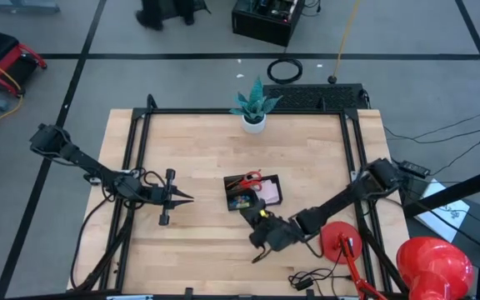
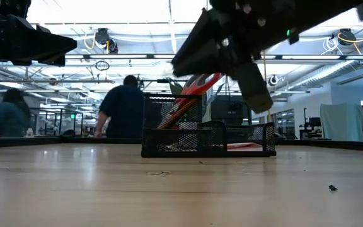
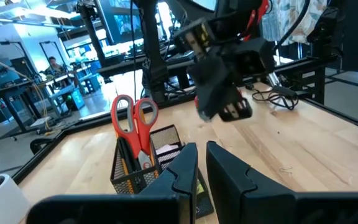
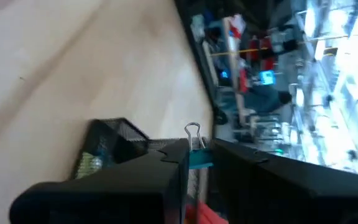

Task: Pick and place office supplies into organizer
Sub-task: Put the blue binder clip into the desk organizer

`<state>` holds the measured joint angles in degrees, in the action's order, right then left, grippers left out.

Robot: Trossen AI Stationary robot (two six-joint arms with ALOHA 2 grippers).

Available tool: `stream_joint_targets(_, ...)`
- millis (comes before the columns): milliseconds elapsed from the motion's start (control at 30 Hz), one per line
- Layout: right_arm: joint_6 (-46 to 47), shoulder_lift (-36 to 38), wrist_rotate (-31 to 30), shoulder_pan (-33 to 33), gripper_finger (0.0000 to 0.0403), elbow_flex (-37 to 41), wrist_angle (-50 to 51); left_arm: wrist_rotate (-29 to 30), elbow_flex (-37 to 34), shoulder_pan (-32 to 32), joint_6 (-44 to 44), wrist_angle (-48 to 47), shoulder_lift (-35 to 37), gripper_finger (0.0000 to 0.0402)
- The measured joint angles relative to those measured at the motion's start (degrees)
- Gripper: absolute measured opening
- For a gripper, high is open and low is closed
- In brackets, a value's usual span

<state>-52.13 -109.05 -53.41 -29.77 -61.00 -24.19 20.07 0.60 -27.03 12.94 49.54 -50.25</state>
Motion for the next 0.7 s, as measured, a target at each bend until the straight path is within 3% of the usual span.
stream_joint_targets(167, 5.1, -0.3, 7.2, 1.6, 0.005, 0.0, 0.1, 0.0, 0.0, 0.0, 0.0, 0.0, 0.0, 0.0042)
stream_joint_targets(333, 10.0, -0.4, 7.3, 3.2, 0.005, 0.0, 0.3, 0.0, 0.0, 0.0, -0.1, 0.0, 0.0, 0.0042)
stream_joint_targets(700, 18.7, -0.3, 14.5, 6.4, 0.005, 0.5, 1.6, 0.0, 0.0, 0.0, -0.1, 0.0, 0.0, 0.0042)
